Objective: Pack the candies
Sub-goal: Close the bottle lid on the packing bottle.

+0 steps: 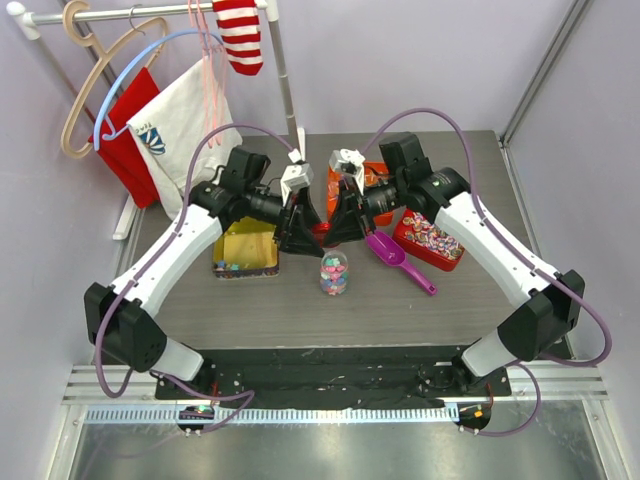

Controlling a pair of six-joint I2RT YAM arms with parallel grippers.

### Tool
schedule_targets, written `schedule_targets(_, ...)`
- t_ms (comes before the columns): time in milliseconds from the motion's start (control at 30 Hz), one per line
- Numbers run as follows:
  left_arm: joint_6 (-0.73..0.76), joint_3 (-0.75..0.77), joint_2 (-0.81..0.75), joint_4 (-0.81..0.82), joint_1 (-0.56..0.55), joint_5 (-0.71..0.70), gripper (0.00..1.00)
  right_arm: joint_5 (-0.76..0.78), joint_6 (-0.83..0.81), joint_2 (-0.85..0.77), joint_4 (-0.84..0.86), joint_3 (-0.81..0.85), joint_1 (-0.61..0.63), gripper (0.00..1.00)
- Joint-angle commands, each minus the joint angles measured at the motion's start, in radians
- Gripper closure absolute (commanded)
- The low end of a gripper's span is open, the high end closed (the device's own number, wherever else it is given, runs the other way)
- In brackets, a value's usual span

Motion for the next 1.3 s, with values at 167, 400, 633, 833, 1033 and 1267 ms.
schedule_targets(167, -0.005, 0.02, -0.005, 0.04, -0.02, -0.021, 0.65, -0.018, 0.013, 0.011, 0.045, 0.017, -0.007, 0.99)
schedule_targets(400, 0.011, 0.013, -0.035, 0.029, -0.019, -0.036, 0.64, -0.015, 0.019, 0.008, 0.044, 0.02, -0.023, 0.99)
schedule_targets(633, 0.011, 0.014, -0.038, 0.026, -0.019, -0.03, 0.86, 0.028, 0.018, -0.003, 0.054, 0.0, -0.035, 0.94)
schedule_targets(833, 0.014, 0.013, -0.047, 0.02, -0.019, -0.023, 1.0, 0.098, 0.012, -0.029, 0.067, -0.023, -0.041, 0.75)
schedule_targets(1033, 0.017, 0.016, -0.047, 0.002, -0.02, -0.027, 1.0, 0.236, 0.0, -0.061, 0.069, -0.014, -0.052, 0.43)
schedule_targets(1267, 0.093, 0.048, -0.033, -0.127, -0.02, -0.052, 1.0, 0.538, -0.193, -0.164, -0.037, 0.003, -0.052, 0.24)
